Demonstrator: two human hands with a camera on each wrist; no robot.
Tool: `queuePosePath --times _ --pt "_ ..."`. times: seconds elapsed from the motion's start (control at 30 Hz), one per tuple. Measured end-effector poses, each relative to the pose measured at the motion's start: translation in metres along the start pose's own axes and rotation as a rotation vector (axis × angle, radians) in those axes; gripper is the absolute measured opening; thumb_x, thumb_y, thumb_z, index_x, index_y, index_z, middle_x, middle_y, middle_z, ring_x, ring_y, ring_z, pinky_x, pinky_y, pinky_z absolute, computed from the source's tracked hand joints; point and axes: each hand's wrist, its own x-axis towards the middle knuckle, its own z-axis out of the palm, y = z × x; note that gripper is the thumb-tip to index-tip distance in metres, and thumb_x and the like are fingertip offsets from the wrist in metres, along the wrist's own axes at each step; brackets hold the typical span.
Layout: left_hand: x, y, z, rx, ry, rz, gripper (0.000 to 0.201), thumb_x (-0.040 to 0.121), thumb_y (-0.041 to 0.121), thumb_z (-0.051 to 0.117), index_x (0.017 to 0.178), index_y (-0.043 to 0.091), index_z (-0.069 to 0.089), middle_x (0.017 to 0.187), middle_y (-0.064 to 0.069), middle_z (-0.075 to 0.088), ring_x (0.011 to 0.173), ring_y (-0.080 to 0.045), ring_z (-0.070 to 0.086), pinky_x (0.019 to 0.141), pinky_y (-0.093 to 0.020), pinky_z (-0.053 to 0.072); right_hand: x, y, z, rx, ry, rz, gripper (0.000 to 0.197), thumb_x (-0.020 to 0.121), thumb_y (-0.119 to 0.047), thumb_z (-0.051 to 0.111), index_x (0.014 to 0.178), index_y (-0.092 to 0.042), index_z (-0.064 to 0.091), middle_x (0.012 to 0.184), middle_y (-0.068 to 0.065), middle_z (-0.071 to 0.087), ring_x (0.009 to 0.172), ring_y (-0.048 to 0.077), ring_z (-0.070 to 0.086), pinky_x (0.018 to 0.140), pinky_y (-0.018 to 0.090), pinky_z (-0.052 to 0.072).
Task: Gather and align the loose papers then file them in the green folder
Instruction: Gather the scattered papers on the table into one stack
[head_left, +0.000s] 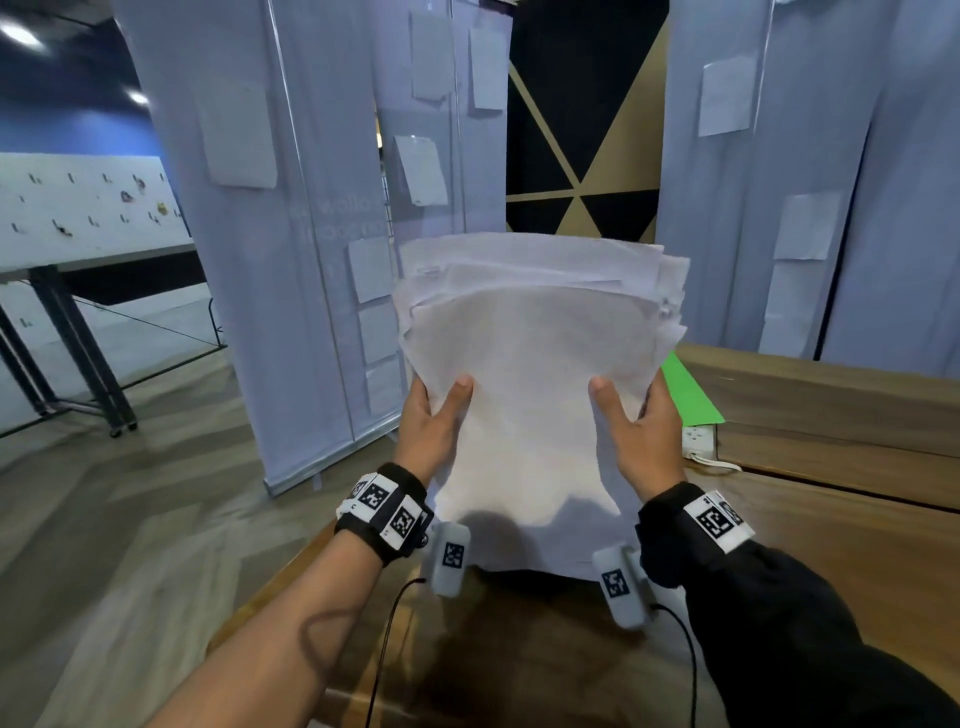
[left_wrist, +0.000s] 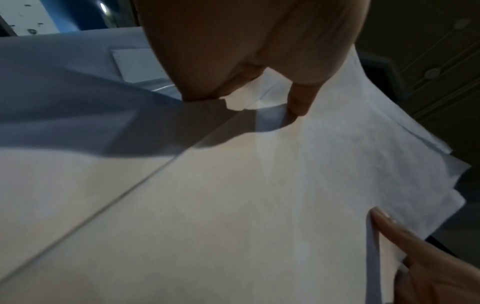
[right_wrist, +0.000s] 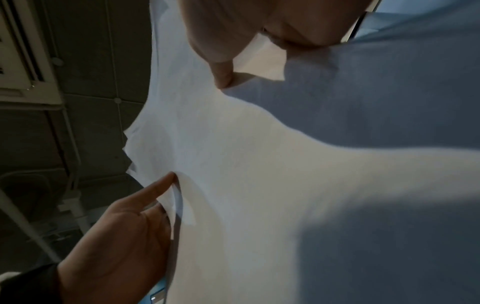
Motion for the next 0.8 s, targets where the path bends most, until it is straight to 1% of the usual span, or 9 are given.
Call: queuePosePath --times 0.07,0.13,0.23,0.37,0.47,0.53,0.67,0.73,0.8 --pt "-0.008 -0.004 -0.003 0.024 -0.011 -0.024 0.053 0.094 0.018 0.063 0.140 0.025 0.040 0.124 0.009 0.062 0.103 0.005 0.065 0.080 -0.010 0.052 -0.005 0.006 -0.005 0.010 -0.052 0.047 0.036 0.086 -0.029 0.069 0.118 -0.028 0.053 0.109 -0.018 0.065 0.099 -0.011 0.060 0.087 0.007 0.043" --pt "-0.016 -0.012 -0.004 0.026 -0.019 -0.058 0.049 0.094 0.008 0.061 0.136 0.025 0.041 0.120 0.010 0.060 0.097 0.005 0.063 0.072 -0.006 0.053 -0.011 0.014 -0.007 -0.013 -0.097 0.087 0.040 0.085 -0.033 0.070 0.121 -0.023 0.056 0.111 -0.012 0.067 0.104 0.000 0.062 0.093 0.017 0.046" --pt "-0.020 -0.019 -0.005 0.037 0.006 -0.100 0.043 0.091 0.004 0.064 0.125 0.027 0.051 0.125 0.002 0.065 0.111 -0.010 0.063 0.087 -0.020 0.056 -0.013 0.015 -0.002 -0.019 -0.106 0.083 0.057 0.079 -0.051 0.065 0.123 -0.015 0.060 0.117 -0.006 0.068 0.112 0.008 0.062 0.102 0.032 0.046" --pt "-0.012 -0.017 -0.005 0.063 0.037 -0.117 0.053 0.087 0.014 0.073 0.135 0.016 0.051 0.124 -0.002 0.068 0.112 -0.015 0.066 0.101 -0.038 0.051 -0.006 0.002 0.006 0.063 -0.055 0.096 0.064 0.078 -0.056 0.063 0.127 -0.015 0.059 0.122 -0.005 0.067 0.116 0.008 0.060 0.104 0.030 0.043" --pt "-0.002 -0.010 -0.010 0.042 -0.012 -0.078 0.058 0.074 0.026 0.084 0.125 0.018 0.060 0.122 -0.007 0.070 0.116 -0.025 0.065 0.106 -0.049 0.045 0.006 -0.007 0.007 0.092 -0.023 0.099 0.046 0.087 -0.039 0.065 0.124 -0.013 0.061 0.119 -0.004 0.067 0.103 -0.008 0.061 0.093 0.009 0.043" --pt "0.003 -0.002 -0.012 0.010 -0.036 -0.053 0.056 0.076 0.015 0.082 0.127 0.011 0.059 0.121 -0.011 0.070 0.115 -0.028 0.065 0.104 -0.046 0.048 0.014 -0.014 0.007 0.115 -0.025 0.094 0.036 0.089 -0.028 0.065 0.121 -0.012 0.063 0.114 -0.004 0.068 0.091 -0.015 0.061 0.083 0.001 0.042" --pt "0.009 0.013 -0.008 0.055 -0.067 0.047 0.053 0.085 -0.005 0.069 0.134 0.003 0.050 0.107 -0.008 0.067 0.102 -0.024 0.063 0.090 -0.032 0.055 0.014 -0.010 0.002 0.176 -0.082 0.148 0.034 0.083 -0.030 0.072 0.113 -0.018 0.059 0.103 -0.007 0.069 0.085 -0.006 0.065 0.082 0.015 0.050" --pt "0.012 0.015 -0.008 0.074 -0.026 0.068 0.050 0.087 -0.005 0.067 0.134 0.002 0.051 0.111 -0.013 0.067 0.103 -0.028 0.063 0.092 -0.034 0.054 0.006 0.006 -0.004 0.052 -0.141 0.238 0.054 0.067 -0.052 0.079 0.107 -0.026 0.054 0.098 -0.001 0.069 0.082 0.008 0.063 0.076 0.027 0.050" --pt "0.013 0.018 -0.008 0.029 0.053 0.089 0.046 0.089 -0.005 0.065 0.133 -0.002 0.051 0.113 -0.017 0.066 0.103 -0.029 0.064 0.094 -0.035 0.054 -0.008 0.024 -0.014 -0.053 -0.176 0.378 0.069 0.063 -0.053 0.081 0.117 -0.023 0.050 0.106 0.003 0.065 0.087 0.015 0.060 0.071 0.027 0.046"
